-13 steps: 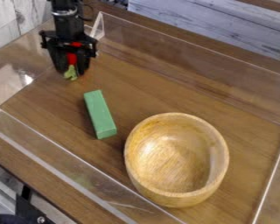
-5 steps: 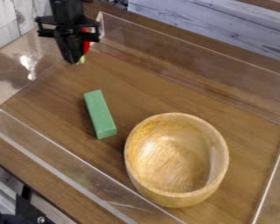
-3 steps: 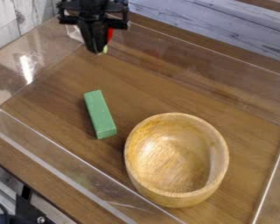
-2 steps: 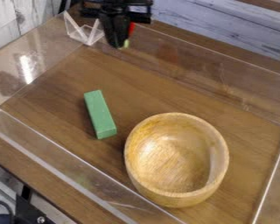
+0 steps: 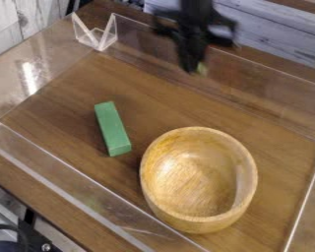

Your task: Move the red object to the right side of the table

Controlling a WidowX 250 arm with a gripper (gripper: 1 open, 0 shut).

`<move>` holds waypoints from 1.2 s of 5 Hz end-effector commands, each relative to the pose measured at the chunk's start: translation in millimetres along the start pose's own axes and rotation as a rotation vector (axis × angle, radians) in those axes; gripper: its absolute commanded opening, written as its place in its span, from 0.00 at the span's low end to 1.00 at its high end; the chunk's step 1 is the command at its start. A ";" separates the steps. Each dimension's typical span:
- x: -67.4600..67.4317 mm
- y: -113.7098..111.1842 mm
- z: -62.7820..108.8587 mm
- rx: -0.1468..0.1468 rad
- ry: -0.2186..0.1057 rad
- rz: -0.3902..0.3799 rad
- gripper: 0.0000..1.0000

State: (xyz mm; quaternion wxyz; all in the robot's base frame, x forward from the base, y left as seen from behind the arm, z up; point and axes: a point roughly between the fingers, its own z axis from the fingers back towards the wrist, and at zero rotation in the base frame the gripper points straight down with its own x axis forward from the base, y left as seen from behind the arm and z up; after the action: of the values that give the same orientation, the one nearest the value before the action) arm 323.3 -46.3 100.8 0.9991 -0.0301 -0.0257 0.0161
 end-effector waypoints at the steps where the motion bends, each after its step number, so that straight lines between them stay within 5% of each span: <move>1: 15.8 -44.9 -1.5 -0.020 -0.056 -0.050 0.00; 3: 14.4 -98.3 -13.4 -0.033 -0.049 -0.060 0.00; 6: 14.6 -93.1 -69.4 -0.062 -0.012 -0.309 0.00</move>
State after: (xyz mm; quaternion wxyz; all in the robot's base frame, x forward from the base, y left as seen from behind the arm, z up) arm 338.7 -143.9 24.7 0.9889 -0.0528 -0.0164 -0.1379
